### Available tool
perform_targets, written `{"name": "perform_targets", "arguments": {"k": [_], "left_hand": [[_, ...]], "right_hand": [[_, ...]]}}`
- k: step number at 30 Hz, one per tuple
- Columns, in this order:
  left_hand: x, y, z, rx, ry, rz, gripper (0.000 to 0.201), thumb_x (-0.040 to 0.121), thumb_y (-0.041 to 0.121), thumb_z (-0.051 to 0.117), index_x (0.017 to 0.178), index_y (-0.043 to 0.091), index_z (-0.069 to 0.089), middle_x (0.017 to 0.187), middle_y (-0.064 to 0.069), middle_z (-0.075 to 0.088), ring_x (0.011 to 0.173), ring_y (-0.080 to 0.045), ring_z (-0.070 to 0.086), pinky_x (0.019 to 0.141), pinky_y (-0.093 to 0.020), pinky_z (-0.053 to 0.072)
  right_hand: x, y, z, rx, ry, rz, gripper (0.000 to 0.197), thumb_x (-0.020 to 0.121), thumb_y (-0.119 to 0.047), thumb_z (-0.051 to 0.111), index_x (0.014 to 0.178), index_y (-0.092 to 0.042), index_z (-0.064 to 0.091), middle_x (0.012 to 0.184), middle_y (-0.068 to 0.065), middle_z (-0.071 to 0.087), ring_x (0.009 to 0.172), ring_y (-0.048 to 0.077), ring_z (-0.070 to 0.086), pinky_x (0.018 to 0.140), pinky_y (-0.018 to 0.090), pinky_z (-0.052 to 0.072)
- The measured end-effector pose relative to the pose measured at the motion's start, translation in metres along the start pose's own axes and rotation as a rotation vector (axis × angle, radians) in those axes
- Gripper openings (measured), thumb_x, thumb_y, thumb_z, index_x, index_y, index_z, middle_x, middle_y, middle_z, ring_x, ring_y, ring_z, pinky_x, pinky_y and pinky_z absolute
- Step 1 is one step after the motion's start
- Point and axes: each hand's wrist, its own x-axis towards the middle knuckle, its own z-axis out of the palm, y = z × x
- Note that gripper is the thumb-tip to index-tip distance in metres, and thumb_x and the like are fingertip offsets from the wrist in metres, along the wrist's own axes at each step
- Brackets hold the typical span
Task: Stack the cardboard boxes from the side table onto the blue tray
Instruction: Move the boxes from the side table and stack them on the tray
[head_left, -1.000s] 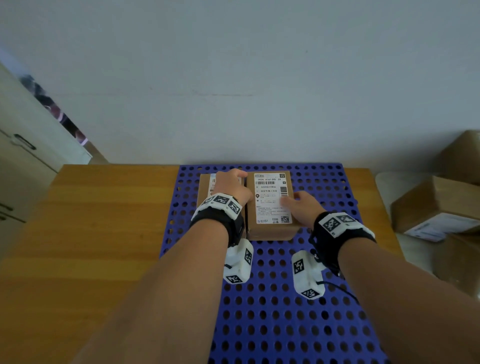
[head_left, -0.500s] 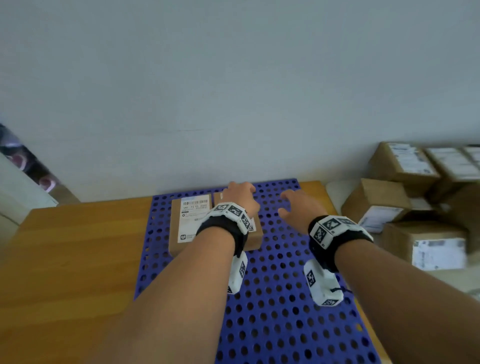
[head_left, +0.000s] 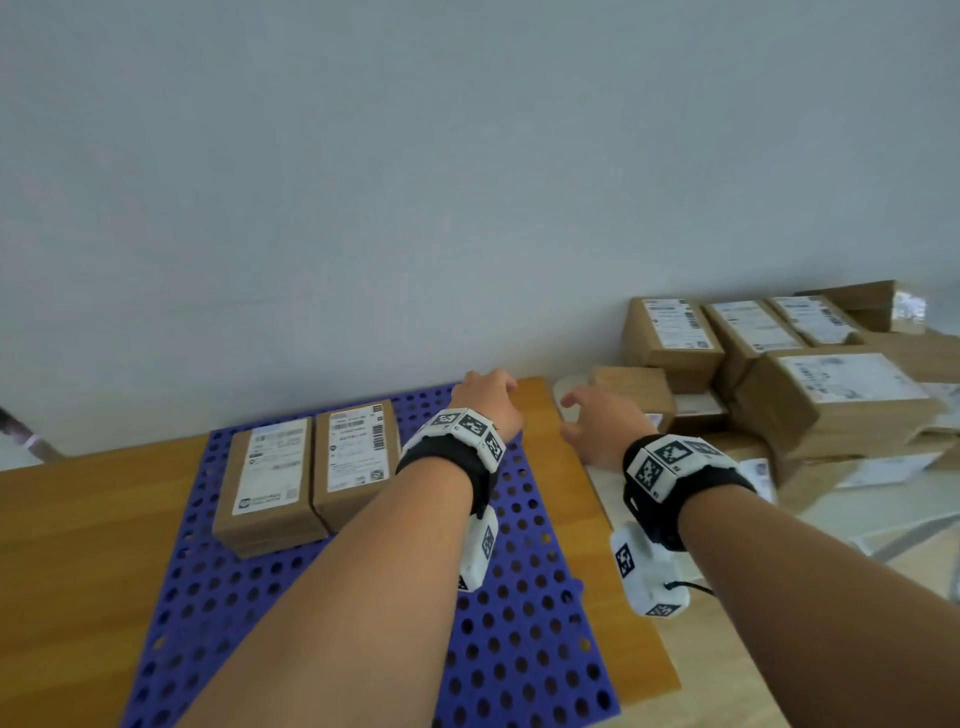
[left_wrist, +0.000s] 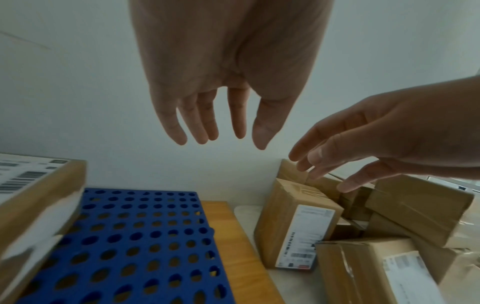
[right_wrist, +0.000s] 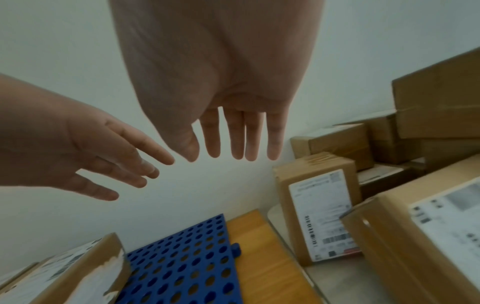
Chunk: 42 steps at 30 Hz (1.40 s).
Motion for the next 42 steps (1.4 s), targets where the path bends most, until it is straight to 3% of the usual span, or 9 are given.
{"name": "perform_targets", "arguments": {"k": [8,13,18,22,24,30,34,37,42], "left_hand": [[-0.002,0.087,0.051,-0.014,-0.03,0.018,0.052,0.088,0.022,0.065,0.138,0.021,0.051,0.144,-0.006,0.047,0.127,-0.027,0.052,0.102,-0.036,0.046],[0.0,0.117,0.078,-0.065,-0.033,-0.032,0.066,0.082,0.025,0.074,0.141,0.02,0.045,0.142,-0.006,0.048,0.122,-0.023,0.055,0.099,-0.036,0.049],[0.009,0.123,0.088,-0.106,0.012,-0.111,0.07,0.077,0.02,0.078,0.139,0.013,0.045,0.136,-0.006,0.053,0.116,-0.024,0.059,0.09,-0.032,0.052],[0.026,0.118,0.096,-0.127,0.005,-0.156,0.065,0.08,0.016,0.077,0.136,0.009,0.046,0.132,-0.009,0.053,0.121,-0.026,0.055,0.084,-0.028,0.043],[0.037,0.114,0.099,-0.134,-0.011,-0.167,0.068,0.08,0.015,0.077,0.138,0.007,0.043,0.126,-0.008,0.054,0.123,-0.027,0.054,0.088,-0.029,0.045],[0.068,0.103,0.106,-0.166,-0.07,-0.155,0.089,0.074,0.013,0.082,0.147,0.01,0.031,0.141,-0.012,0.049,0.122,-0.03,0.055,0.099,-0.039,0.05],[0.088,0.098,0.105,-0.083,-0.118,-0.084,0.115,0.069,0.012,0.087,0.155,0.01,0.011,0.16,-0.011,0.02,0.146,-0.027,0.027,0.114,-0.038,0.035],[0.103,0.1,0.103,0.02,-0.17,-0.012,0.129,0.065,0.016,0.09,0.157,0.014,-0.001,0.165,-0.007,0.001,0.152,-0.026,0.008,0.121,-0.04,0.021],[0.12,0.111,0.115,0.198,-0.268,0.07,0.133,0.064,0.018,0.09,0.157,0.018,-0.004,0.165,-0.005,-0.004,0.152,-0.032,-0.001,0.122,-0.046,0.018]], "right_hand": [[-0.017,0.091,-0.04,0.029,0.012,-0.027,0.039,0.096,-0.028,0.05,0.133,-0.018,0.054,0.134,0.005,0.058,0.122,0.022,0.054,0.102,0.035,0.043],[-0.015,0.131,-0.049,0.045,-0.008,-0.031,0.041,0.094,-0.028,0.052,0.133,-0.019,0.052,0.13,0.007,0.058,0.112,0.022,0.058,0.093,0.035,0.05],[-0.001,0.147,-0.047,0.078,-0.045,-0.022,0.05,0.092,-0.025,0.055,0.14,-0.017,0.044,0.134,0.007,0.055,0.116,0.024,0.056,0.095,0.034,0.048],[0.016,0.151,-0.037,0.105,-0.072,0.005,0.057,0.092,-0.025,0.059,0.144,-0.016,0.038,0.133,0.007,0.056,0.117,0.023,0.057,0.098,0.035,0.049],[0.026,0.152,-0.031,0.121,-0.084,0.031,0.06,0.091,-0.026,0.061,0.145,-0.016,0.035,0.131,0.007,0.058,0.113,0.024,0.059,0.096,0.036,0.051],[0.051,0.158,-0.014,0.219,-0.095,0.122,0.059,0.087,-0.023,0.068,0.137,-0.017,0.037,0.115,0.004,0.06,0.098,0.019,0.057,0.085,0.032,0.051],[0.062,0.16,-0.005,0.268,-0.074,0.159,0.054,0.085,-0.02,0.07,0.131,-0.019,0.042,0.118,0.004,0.061,0.106,0.022,0.06,0.086,0.032,0.051],[0.067,0.164,0.001,0.304,-0.066,0.173,0.052,0.083,-0.023,0.073,0.127,-0.021,0.045,0.121,0.004,0.063,0.109,0.022,0.061,0.088,0.032,0.052],[0.066,0.173,0.006,0.396,-0.079,0.199,0.067,0.083,-0.02,0.074,0.139,-0.022,0.039,0.129,0.004,0.06,0.12,0.023,0.057,0.097,0.035,0.047]]}}
